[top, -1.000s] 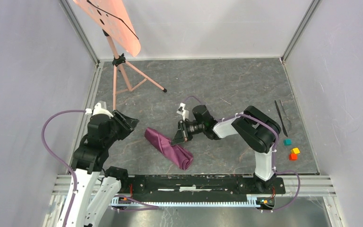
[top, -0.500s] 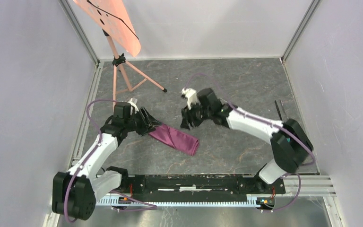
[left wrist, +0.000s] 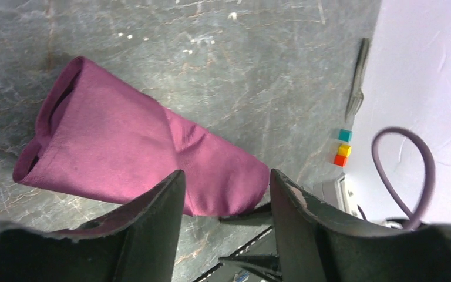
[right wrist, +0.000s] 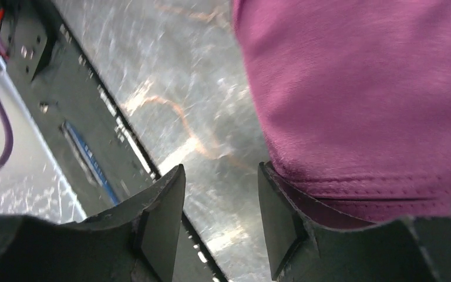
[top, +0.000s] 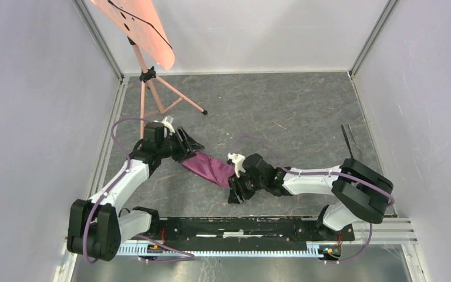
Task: Fold the napkin into a case and place the utensils inside
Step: Rotate the smaller rectangle-folded napkin at the center of the board.
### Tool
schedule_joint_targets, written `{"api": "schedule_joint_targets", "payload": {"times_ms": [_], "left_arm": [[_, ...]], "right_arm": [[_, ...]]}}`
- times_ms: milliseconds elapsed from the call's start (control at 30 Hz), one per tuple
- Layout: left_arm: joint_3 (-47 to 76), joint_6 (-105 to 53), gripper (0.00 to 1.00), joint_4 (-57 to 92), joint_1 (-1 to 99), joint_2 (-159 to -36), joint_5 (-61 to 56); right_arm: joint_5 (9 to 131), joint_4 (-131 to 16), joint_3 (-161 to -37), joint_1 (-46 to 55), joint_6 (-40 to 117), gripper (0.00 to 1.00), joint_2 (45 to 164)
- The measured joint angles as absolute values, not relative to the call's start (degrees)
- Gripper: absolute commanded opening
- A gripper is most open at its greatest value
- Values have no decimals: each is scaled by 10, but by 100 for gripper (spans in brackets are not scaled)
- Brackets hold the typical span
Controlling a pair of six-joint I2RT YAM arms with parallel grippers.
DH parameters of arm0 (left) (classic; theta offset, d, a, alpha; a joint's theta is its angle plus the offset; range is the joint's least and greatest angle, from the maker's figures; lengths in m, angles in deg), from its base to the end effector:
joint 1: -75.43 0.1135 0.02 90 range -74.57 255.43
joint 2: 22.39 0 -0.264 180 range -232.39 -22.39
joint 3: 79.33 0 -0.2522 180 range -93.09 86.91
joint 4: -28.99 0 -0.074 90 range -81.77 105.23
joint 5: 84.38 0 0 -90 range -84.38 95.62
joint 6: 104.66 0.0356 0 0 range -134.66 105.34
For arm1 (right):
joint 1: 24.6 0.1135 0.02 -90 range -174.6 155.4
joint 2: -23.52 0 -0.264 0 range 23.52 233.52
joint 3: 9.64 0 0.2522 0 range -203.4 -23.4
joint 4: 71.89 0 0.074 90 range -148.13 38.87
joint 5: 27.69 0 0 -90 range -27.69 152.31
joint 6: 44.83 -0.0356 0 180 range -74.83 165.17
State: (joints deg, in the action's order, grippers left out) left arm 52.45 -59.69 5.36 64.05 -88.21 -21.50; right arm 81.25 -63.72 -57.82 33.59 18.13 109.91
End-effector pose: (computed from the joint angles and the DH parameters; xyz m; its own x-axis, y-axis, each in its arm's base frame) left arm 0.2240 -0.0616 0.2084 -0.8187 -0.4775 -0.3190 -0.0955 0.6609 -0.7444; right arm 0.1356 0.2405 0.1430 -0.7589 -0.4078 -0.5076 -0.6476 0.5543 0.5229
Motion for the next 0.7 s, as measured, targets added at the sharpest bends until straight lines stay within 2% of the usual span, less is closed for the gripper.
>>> {"api": "schedule_joint_targets", "payload": {"times_ms": [200, 367, 500, 700], "left_arm": [[517, -574, 65, 55, 641, -857, -234], [475, -553, 61, 53, 641, -930, -232], [421, -534, 61, 46, 641, -1013, -211], [403, -515, 62, 44, 641, -1054, -139]], "right_arm": [[789, -727, -563, 235, 144, 59, 1120], [783, -727, -684, 144, 172, 64, 1226], [779, -707, -740, 128, 187, 68, 1248], [797, -730, -701, 129, 157, 69, 1229]]}}
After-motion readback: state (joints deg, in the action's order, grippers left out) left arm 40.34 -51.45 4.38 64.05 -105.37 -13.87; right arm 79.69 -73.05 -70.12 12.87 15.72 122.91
